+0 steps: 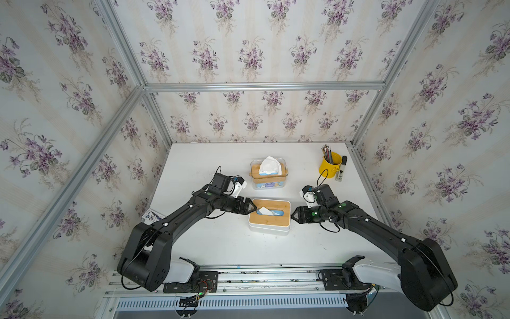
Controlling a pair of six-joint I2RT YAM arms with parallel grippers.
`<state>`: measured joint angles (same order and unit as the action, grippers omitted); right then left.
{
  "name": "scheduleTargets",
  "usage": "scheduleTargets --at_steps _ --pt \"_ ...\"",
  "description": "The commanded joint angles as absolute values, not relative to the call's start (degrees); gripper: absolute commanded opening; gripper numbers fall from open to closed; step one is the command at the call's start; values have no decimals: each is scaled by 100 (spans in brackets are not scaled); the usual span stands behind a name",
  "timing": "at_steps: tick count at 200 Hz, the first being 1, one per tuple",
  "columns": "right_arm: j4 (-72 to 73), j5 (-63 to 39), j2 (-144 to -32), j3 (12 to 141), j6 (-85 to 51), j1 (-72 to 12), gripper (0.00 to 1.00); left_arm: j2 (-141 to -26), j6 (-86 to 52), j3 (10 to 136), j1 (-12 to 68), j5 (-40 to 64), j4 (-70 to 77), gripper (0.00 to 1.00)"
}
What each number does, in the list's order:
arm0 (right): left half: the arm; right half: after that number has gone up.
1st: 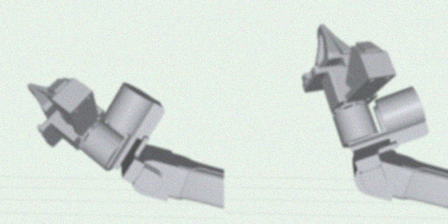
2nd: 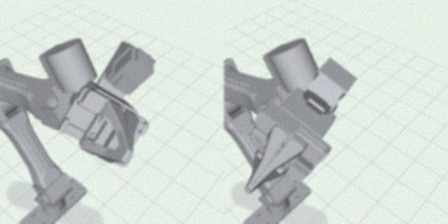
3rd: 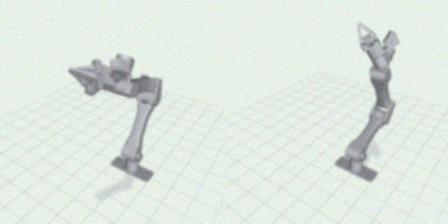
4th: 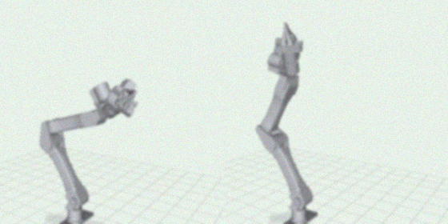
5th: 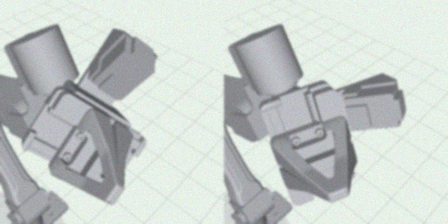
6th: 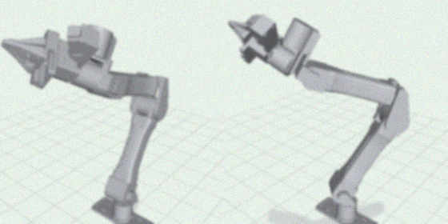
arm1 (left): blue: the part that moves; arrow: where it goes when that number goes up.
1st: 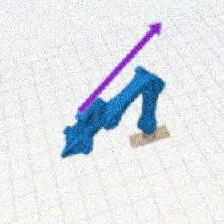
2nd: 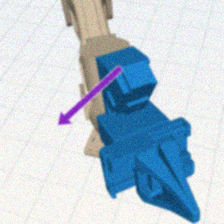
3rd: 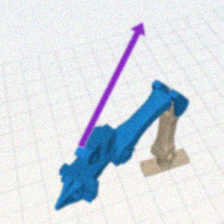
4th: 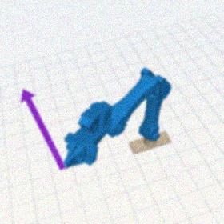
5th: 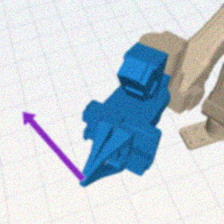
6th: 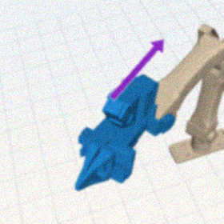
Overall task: Put the tissue paper into the tissue box
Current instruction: Close the box lid on the tissue box.
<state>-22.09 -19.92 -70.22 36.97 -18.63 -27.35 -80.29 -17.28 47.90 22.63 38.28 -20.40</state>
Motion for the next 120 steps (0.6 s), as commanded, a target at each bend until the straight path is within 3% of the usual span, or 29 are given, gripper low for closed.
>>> scheduleTargets --at_steps 1,120 --pt "-1932 -2124 -7091 3635 -2052 -2740 66 -8057 -1651 4833 2291 3823 -2119 89" --pt "-1388 -2552 -7408 3295 -2611 -2603 58 -8279 -1748 4750 2451 3999 -1890 87"
